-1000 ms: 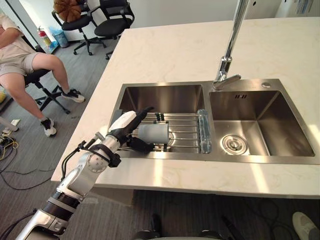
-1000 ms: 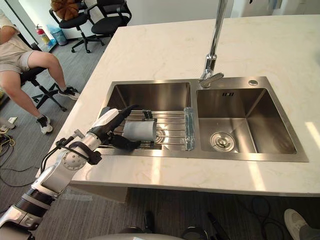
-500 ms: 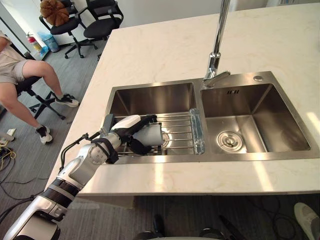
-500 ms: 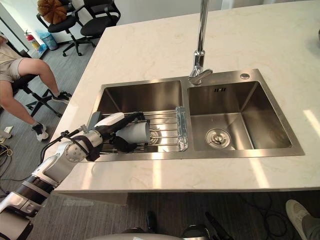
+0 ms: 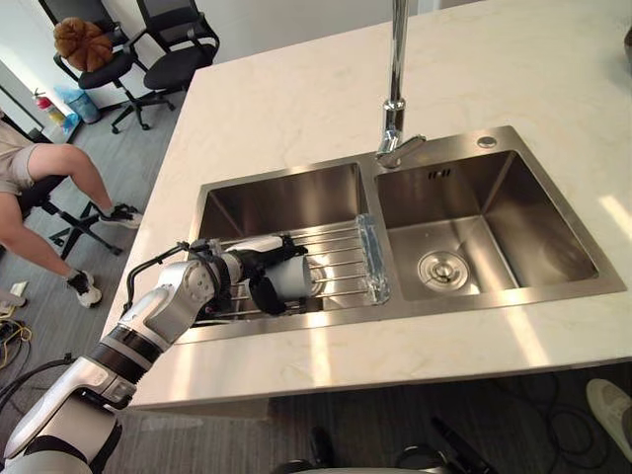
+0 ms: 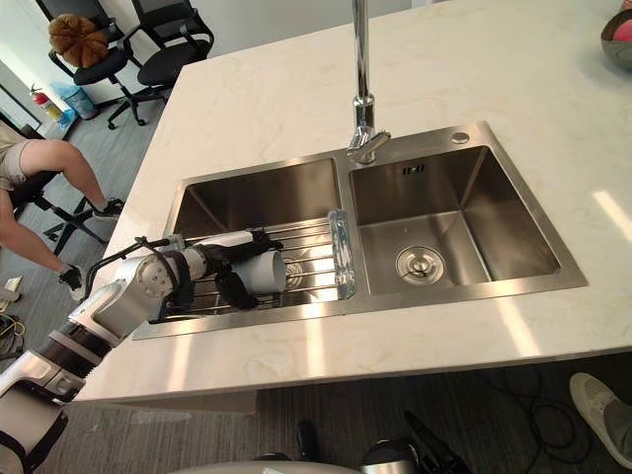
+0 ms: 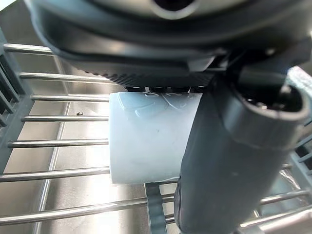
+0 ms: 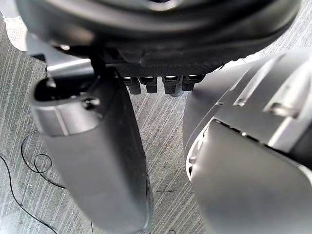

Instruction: Walk over to the sink, pick up the cup, carry it to the dishwasher, place the cup inside the dishwasher, then close the dishwasher door

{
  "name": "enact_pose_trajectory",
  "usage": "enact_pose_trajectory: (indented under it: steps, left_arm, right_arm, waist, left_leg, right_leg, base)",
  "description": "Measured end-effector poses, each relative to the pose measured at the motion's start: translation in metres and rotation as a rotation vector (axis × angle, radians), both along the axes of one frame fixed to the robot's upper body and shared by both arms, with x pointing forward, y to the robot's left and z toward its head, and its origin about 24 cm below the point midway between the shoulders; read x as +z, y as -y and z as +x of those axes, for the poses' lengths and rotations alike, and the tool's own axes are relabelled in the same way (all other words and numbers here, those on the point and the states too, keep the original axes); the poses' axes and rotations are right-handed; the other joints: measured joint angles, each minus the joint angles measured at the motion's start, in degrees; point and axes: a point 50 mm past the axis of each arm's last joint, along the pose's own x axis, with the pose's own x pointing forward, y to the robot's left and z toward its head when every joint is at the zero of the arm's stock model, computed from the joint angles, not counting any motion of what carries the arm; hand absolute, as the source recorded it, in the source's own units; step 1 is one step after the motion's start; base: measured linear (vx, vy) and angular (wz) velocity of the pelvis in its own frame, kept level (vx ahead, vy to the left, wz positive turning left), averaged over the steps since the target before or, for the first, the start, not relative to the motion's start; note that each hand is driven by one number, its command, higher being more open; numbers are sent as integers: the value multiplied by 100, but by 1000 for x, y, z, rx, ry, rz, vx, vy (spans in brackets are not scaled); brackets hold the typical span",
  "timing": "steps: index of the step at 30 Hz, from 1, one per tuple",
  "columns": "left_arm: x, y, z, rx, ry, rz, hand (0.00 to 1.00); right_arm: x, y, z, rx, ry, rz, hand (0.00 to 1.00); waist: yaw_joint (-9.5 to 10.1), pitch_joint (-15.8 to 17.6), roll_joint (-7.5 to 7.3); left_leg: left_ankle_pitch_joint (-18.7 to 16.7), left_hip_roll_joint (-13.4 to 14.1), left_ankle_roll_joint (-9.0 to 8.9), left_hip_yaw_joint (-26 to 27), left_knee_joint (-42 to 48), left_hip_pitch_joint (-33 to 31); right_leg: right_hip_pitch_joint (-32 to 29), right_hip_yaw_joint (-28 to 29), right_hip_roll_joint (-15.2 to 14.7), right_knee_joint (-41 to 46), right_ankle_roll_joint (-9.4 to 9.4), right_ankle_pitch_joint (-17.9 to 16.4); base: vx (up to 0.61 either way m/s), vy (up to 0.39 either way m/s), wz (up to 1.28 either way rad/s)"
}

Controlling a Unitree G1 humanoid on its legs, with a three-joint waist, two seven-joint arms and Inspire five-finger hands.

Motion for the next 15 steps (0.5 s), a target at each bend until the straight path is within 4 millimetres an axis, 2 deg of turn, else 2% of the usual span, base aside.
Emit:
enact_pose_trajectory:
  steps: [7, 10, 15]
  left_arm:
    - [9, 3, 9, -15, 119, 49, 0]
    - [3, 4, 4, -43, 217, 22, 0]
    - [-14, 3, -17, -43, 429, -118, 0]
  right_arm:
    - [1, 1, 3, 12, 3, -11, 100]
    - [2, 5, 4, 22, 4, -21, 100]
    - [3, 5, 6, 39, 10, -27, 100]
  waist:
    - [-23, 55, 51]
    - [-12, 130, 100]
    - [68, 196, 93]
  left_leg:
    - [-28, 16, -34, 27, 0, 20]
    - [-30, 11, -36, -19, 0, 30]
    - [-30, -9, -35, -74, 1, 7]
  right_leg:
    - [25, -8, 33, -24, -3, 2]
    - [76, -81, 32, -42, -3, 2]
    - [100, -153, 23, -65, -2, 5]
  base:
    - [3, -5, -2]
    - [-4, -8, 9]
    - [-16, -3, 6]
